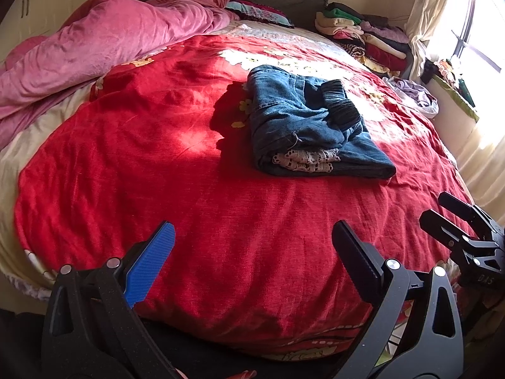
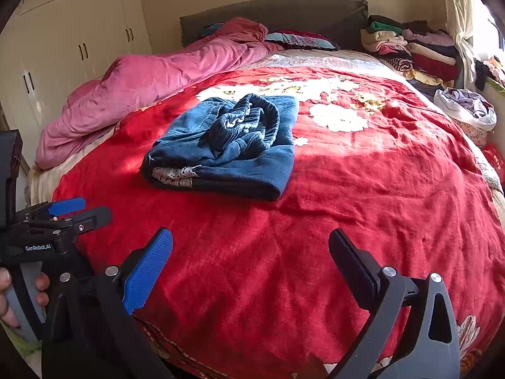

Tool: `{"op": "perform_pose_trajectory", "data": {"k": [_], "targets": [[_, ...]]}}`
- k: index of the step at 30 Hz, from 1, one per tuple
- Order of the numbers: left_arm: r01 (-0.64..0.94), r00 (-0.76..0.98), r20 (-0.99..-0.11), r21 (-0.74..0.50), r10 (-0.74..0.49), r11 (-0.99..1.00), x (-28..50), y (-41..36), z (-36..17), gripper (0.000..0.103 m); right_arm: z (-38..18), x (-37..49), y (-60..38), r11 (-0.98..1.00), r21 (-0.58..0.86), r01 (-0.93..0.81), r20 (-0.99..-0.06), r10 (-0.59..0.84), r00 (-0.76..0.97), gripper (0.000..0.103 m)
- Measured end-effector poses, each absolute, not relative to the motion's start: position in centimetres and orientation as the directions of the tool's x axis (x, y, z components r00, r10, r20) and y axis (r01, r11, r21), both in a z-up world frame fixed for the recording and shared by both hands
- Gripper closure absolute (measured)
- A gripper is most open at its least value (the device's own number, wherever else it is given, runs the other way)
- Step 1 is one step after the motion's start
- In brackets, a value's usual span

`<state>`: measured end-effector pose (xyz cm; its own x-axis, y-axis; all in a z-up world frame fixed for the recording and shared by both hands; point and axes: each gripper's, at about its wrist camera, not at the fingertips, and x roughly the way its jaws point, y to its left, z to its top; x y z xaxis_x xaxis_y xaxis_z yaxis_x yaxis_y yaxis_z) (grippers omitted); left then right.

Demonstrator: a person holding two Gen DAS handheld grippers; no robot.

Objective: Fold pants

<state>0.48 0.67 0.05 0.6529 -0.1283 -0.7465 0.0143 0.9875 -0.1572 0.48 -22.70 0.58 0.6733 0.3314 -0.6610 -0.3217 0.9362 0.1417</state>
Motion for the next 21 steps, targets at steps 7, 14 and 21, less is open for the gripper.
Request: {"op": "perform_pose_trajectory", "data": {"k": [7, 14, 21], "targets": [[0.016, 0.648, -0.752, -0.142, -0.118, 0.99, 0.5, 0.6, 0.0, 0.01, 0.5, 0.5, -23.0, 0.937, 0.143, -0.318, -0.663, 0.329, 0.672, 0.004], [0.018, 0.641, -0.758, -0.142, -0.121, 0.99, 0.6, 0.5, -0.3, 0.01, 0.1, 0.9, -23.5, 0.944, 0.135, -0.301, -0.67, 0.311, 0.674, 0.004], [-0.066, 0.614, -0.787, -0.127, -0.06, 0.99, 2.1, 3.4, -0.6, 0.01, -0.2, 2.5, -27.0, 0.971, 0.126, -0.201, -0.669, 0.233, 0.706, 0.004]]}}
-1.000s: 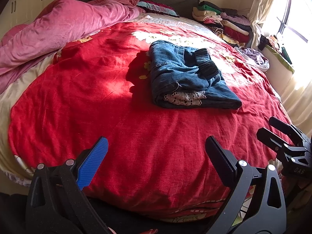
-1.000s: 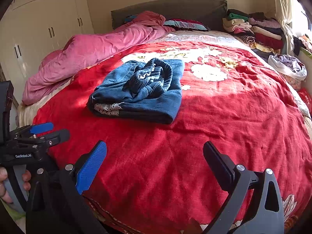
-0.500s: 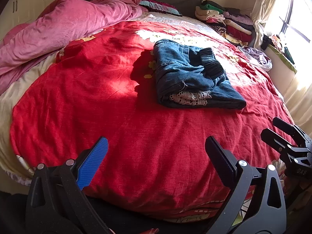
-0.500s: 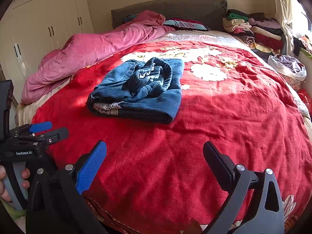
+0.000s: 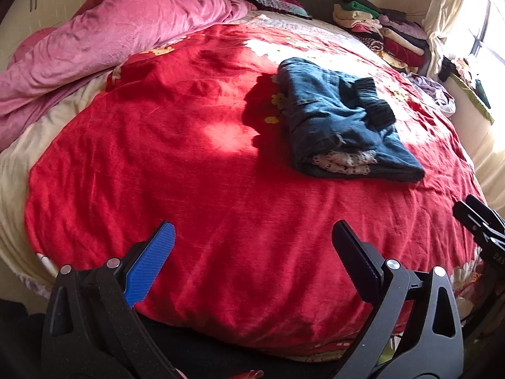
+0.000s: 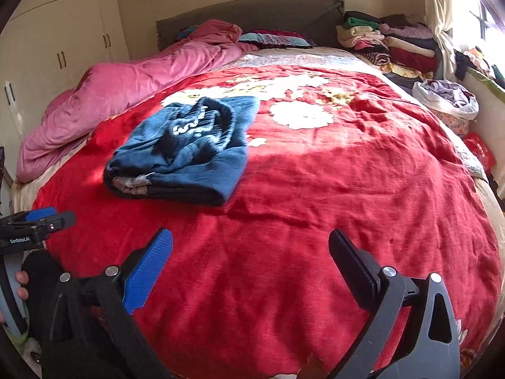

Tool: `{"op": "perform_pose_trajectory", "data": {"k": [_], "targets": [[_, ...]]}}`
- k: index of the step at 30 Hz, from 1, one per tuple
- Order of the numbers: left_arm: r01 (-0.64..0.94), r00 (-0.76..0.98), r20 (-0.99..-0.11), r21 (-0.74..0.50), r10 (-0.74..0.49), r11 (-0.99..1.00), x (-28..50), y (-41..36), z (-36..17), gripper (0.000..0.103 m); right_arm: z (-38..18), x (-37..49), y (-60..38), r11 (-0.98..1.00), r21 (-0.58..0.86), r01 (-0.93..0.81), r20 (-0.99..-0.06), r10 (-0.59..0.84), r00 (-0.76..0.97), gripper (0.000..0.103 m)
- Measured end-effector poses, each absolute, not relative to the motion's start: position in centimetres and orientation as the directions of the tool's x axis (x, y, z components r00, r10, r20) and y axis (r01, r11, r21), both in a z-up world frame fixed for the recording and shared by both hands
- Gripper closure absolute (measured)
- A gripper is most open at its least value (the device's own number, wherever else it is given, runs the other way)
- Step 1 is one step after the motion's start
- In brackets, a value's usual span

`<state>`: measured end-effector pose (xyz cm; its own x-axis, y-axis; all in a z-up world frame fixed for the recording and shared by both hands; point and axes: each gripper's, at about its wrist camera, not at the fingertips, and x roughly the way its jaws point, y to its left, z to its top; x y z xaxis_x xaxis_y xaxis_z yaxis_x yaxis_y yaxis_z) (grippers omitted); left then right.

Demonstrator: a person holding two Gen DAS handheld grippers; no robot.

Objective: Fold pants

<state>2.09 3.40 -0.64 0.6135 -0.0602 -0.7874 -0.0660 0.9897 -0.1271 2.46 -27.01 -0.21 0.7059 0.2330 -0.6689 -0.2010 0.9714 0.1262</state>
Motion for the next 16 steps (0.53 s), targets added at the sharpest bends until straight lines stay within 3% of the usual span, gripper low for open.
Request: {"op": "perform_pose_trajectory", "data": {"k": [3, 11, 16], "targets": [[-0.104, 0.615, -0.785, -0.177, -0.076, 0.979, 3.9, 7.1, -0.7, 0.01, -0.3, 4.3, -30.9, 0.99, 0.109, -0.094, -0.675, 0.143, 0.724, 0.004], [-0.391, 0.509, -0.826, 0.028, 0.242, 0.92, 14.2, 19.5, -2.0, 0.01, -1.3, 13.2, -44.9, 0.975, 0.062, 0.211, -0.718, -0.103, 0.689, 0.004], [-0.463, 0.498, -0.836, -0.031, 0.23, 0.886, 19.3, 25.2, -4.7, 0.008, -3.3, 19.0, -51.5, 0.945, 0.016, 0.327, -0.754, -0.203, 0.625, 0.004]]}}
